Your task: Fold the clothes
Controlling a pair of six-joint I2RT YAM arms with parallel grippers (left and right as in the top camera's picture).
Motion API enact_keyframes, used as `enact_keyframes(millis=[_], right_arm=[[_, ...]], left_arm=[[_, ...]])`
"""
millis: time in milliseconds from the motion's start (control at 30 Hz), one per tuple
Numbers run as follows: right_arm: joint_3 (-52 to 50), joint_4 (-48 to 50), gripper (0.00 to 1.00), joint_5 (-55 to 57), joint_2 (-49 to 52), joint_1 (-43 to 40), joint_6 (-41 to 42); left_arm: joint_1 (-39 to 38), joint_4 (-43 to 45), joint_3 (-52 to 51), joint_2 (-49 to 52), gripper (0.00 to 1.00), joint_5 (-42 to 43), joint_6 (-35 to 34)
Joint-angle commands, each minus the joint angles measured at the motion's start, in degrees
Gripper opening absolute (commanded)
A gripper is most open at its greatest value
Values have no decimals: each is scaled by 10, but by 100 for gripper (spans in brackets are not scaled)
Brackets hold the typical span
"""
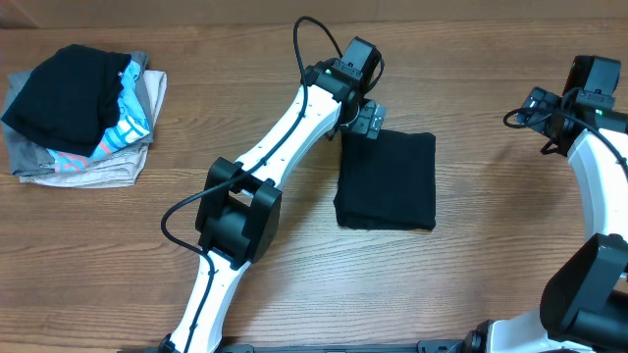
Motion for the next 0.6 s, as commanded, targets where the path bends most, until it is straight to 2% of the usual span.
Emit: enact_keyframes(millis=[0, 233, 567], right_arm=[[0, 3, 100, 5, 1, 1, -1], [0, 3, 100, 5, 1, 1, -2], [0, 3, 100, 5, 1, 1, -2]], left_arm=[[-1, 4, -6, -11, 100, 5, 25], [-1, 0, -6, -11, 100, 75, 92], [-1, 5, -20, 1, 100, 75, 116]])
